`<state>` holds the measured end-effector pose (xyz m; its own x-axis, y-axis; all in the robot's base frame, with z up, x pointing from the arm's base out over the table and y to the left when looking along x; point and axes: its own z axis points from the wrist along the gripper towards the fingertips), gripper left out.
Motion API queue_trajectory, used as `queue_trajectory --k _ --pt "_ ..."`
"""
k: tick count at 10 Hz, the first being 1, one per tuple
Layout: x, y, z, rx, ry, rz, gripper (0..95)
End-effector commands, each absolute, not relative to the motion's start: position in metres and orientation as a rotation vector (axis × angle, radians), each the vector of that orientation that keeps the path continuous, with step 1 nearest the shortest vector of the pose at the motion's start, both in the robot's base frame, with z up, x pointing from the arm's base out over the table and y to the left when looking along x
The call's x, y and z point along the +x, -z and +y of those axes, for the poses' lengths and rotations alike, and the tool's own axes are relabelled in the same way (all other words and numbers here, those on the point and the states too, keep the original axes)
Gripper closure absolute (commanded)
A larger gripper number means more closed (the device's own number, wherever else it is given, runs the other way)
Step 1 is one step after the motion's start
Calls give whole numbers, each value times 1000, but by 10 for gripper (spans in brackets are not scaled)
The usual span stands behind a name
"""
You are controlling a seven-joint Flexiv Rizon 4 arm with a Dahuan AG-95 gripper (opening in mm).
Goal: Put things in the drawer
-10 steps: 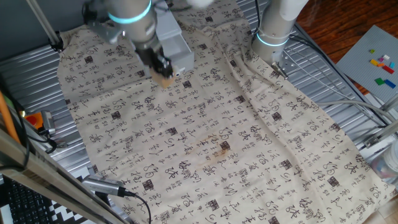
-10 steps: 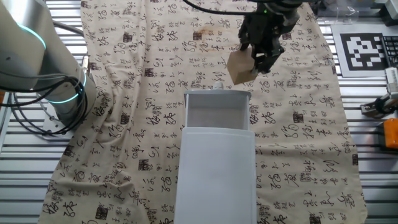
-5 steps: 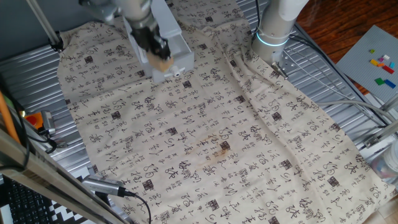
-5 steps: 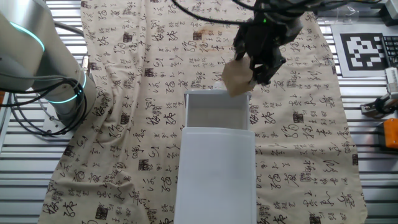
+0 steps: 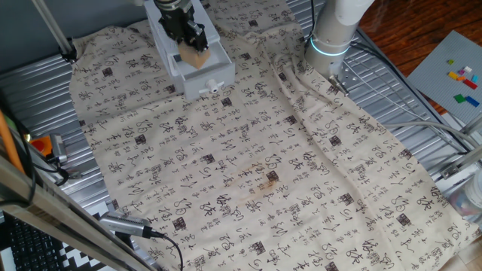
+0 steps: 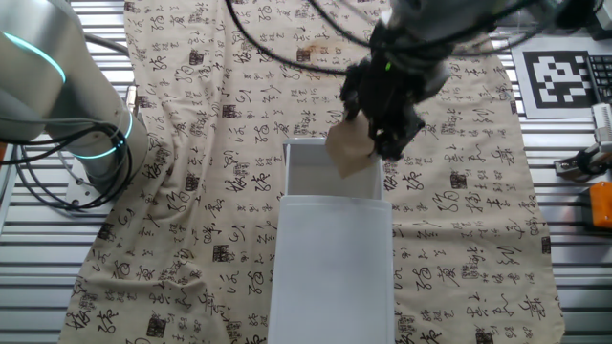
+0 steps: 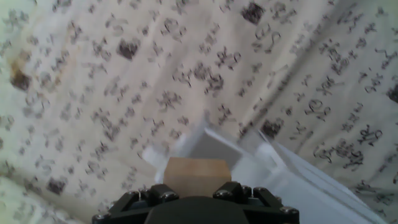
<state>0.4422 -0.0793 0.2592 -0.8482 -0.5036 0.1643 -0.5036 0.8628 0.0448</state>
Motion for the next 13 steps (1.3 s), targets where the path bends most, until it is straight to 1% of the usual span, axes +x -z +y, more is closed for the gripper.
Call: queue_trajectory --k 1,4,13 --pt "446 -256 -81 761 3 -2870 950" --pt "450 -243 -86 670 7 -2882 950" --pt "440 -213 -87 604 13 -2905 950"
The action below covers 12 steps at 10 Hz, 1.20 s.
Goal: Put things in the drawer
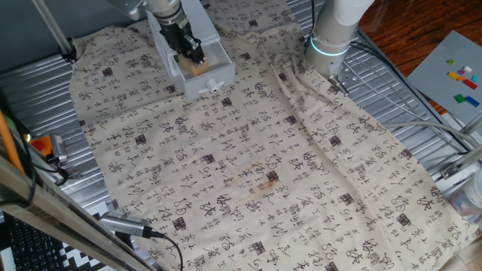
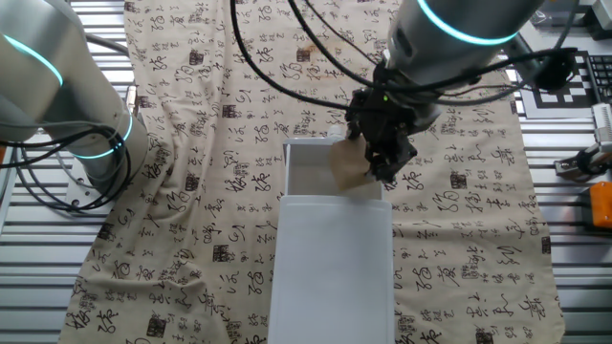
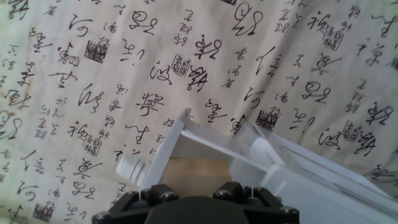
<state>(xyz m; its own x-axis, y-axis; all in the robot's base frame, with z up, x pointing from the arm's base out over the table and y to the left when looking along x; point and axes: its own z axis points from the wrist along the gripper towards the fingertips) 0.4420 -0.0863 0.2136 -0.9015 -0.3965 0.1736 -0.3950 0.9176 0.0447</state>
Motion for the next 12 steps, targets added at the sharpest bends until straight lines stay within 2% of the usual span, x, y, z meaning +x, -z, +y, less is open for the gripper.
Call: queue_trajectory --k 1,8,9,11,12 --pt "438 -209 -89 604 18 -2909 950" --pt "433 -189 -94 630 22 -2920 950" --pt "434 -189 -94 653 22 -2915 760" --pt "434 -187 -95 670 22 -2913 760" --pt "434 -186 -95 676 22 -2911 570"
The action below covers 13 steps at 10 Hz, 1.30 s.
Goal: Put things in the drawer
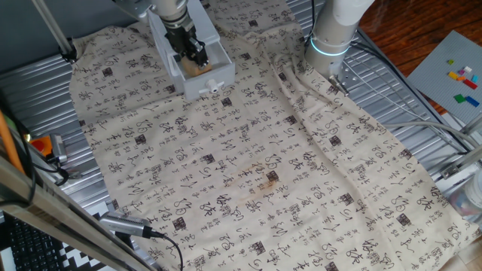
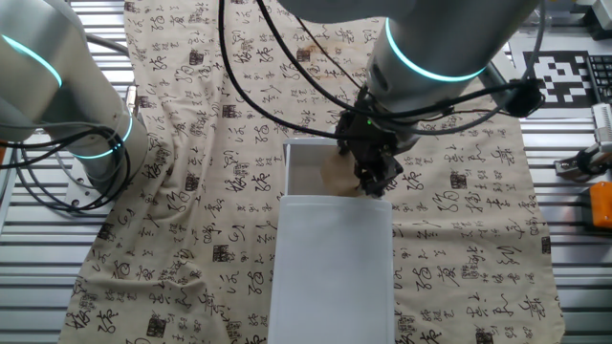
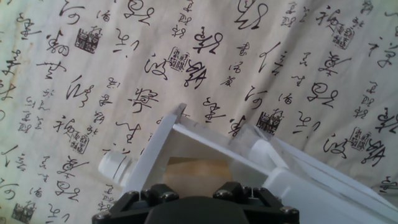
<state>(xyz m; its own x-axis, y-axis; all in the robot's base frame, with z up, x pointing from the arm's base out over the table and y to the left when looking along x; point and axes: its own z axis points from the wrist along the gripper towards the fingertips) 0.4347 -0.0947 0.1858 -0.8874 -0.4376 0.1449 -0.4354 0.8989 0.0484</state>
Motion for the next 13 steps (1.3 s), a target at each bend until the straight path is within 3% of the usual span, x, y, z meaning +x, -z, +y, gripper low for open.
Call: queue_trajectory --k 1,5,6,11,13 --pt "434 -186 -95 682 22 -2910 570" --pt "434 -186 -95 695 22 -2906 570" --pt "434 -186 -95 700 22 -2905 380" --pt "435 -193 -87 667 25 -2912 380" --pt "441 -217 -62 564 15 -2923 760"
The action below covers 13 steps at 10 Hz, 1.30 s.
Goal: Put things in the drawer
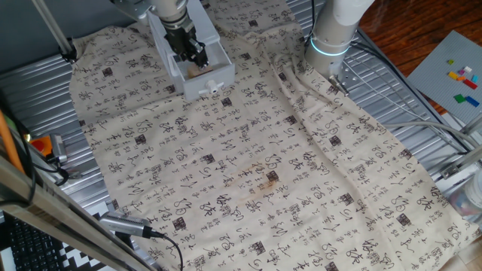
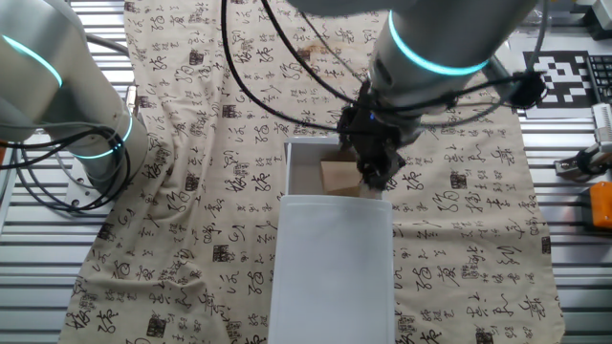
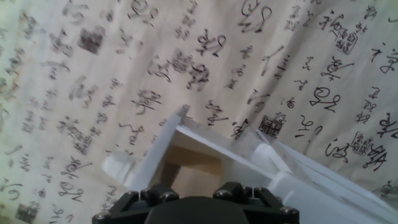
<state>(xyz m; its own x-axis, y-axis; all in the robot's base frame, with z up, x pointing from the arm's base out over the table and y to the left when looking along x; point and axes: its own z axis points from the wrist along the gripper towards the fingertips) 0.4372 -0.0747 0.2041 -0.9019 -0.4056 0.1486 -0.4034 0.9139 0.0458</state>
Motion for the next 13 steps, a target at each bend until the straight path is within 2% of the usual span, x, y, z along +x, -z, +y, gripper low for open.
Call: queue_trajectory --k 1,3,6,13 --pt "444 -225 -53 540 17 -2930 950" --pt "449 -226 -34 521 39 -2940 950" --pt "454 -215 -12 726 58 -2896 950" --pt "452 -192 28 751 100 -2837 950"
